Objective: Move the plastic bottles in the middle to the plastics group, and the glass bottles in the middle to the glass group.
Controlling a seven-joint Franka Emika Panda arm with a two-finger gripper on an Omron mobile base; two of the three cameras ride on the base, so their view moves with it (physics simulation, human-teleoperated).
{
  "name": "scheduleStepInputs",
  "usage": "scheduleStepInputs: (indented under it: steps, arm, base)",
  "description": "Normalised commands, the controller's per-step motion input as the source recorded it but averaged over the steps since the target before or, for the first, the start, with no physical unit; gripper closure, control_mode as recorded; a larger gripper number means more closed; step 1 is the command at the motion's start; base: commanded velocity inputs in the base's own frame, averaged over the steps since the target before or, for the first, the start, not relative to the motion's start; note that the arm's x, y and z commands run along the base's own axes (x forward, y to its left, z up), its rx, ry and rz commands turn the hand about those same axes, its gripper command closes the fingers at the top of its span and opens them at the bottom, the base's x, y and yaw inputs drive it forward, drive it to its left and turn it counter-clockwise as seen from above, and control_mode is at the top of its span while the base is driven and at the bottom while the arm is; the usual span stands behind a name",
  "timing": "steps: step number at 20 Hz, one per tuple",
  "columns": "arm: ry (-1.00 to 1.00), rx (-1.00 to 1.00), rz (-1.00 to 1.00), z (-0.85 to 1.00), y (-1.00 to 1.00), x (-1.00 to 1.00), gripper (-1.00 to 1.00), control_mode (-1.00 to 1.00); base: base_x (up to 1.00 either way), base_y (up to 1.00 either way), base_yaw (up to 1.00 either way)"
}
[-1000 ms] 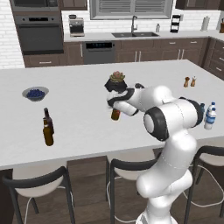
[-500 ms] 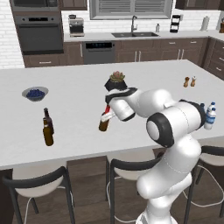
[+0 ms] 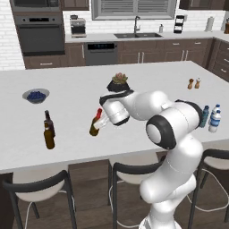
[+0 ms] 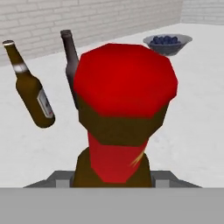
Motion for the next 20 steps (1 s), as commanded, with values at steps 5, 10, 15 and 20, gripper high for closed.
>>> scheduleStepInputs:
  steps: [5,10,15,20]
  arm:
    - [-0.04,0.0,0.0,0.0,0.73,0.0,1.0,-1.0]
    - [-0.01,-0.05,0.0,0.0,0.78,0.0,1.0,-1.0]
    - [-0.01,-0.05,0.0,0.0,0.38,0.03,1.0,-1.0]
    - [-0.02,-0.01,0.0,0.0,0.17,0.14,1.0,-1.0]
  base:
    - [0.0,0.0,0.0]
    - [0.0,0.0,0.0]
    - [0.0,0.0,0.0]
    - [0.0,0.0,0.0]
